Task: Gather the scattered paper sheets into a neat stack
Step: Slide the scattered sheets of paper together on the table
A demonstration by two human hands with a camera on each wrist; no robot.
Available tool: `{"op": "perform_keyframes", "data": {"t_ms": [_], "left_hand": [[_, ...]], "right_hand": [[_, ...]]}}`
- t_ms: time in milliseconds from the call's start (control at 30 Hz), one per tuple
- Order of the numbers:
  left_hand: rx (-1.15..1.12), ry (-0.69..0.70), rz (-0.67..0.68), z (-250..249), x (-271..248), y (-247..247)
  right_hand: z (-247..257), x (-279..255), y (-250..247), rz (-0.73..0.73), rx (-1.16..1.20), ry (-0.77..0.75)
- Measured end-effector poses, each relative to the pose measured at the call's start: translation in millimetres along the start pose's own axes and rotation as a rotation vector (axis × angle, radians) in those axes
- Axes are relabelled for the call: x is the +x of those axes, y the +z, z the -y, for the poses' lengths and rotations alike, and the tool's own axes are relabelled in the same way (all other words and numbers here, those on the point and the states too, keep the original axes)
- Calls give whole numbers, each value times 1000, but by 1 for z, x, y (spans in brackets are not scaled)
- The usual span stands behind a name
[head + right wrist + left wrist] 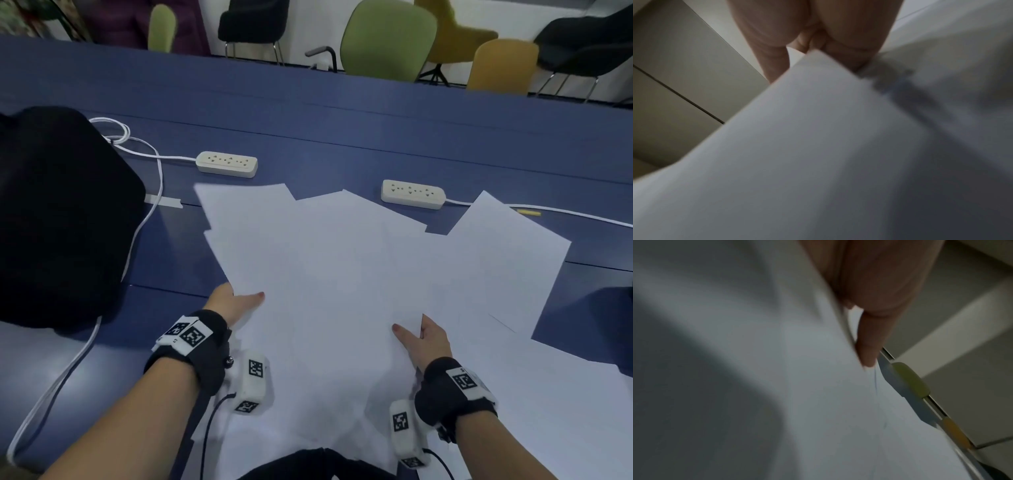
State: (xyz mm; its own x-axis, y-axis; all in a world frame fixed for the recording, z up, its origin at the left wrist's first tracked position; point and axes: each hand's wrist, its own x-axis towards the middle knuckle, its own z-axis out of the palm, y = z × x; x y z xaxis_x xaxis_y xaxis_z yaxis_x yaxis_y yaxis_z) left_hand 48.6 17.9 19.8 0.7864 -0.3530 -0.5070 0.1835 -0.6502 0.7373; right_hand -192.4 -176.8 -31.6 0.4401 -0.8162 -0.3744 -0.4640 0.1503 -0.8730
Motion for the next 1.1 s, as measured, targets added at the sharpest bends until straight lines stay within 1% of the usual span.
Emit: {"op": "perform_keyframes", "data": {"t_ms": [33,67,200,267,367,500,667,733,800,867,933,1000,1033,1100], "left_hand": [[43,-3,12,0,-4,1],[94,15,-11,-2,-9,2],[231,190,-239,-17,-22,-11],[242,272,-305,-29,-33,-22],[246,410,-332,-54,-51,-35],[176,544,-355,-88,-76,-49],[-1,687,-318,-122,-104,-67],[-85,734,-280,-133,-115,-71],[-196,756,-212,-143,-127,-72],[-318,768,-100,-149,-137,-70],[-397,762,-29,-152,-139,-67],[-414,738,-2,-148,-132,-60],[-420,712,15,-143,-128,-55],[-501,627,85,-128,-115,-41]], "right_hand": [[0,0,0,3,-4,0],[1,-1,0,5,-13,-4],[2,-3,-1,4,-49,-28],[2,-5,0,-3,-50,-37],[6,-6,0,3,-41,-49],[9,-8,0,30,-68,-58],[10,-6,0,43,-100,-36],[12,-6,-1,58,-121,-39],[15,-7,-1,61,-138,-45],[18,-9,-2,70,-154,-54],[20,-10,-3,82,-141,-46],[19,-9,-5,97,-106,1],[19,-8,-7,110,-80,30],[19,-10,-10,133,-35,69]]}}
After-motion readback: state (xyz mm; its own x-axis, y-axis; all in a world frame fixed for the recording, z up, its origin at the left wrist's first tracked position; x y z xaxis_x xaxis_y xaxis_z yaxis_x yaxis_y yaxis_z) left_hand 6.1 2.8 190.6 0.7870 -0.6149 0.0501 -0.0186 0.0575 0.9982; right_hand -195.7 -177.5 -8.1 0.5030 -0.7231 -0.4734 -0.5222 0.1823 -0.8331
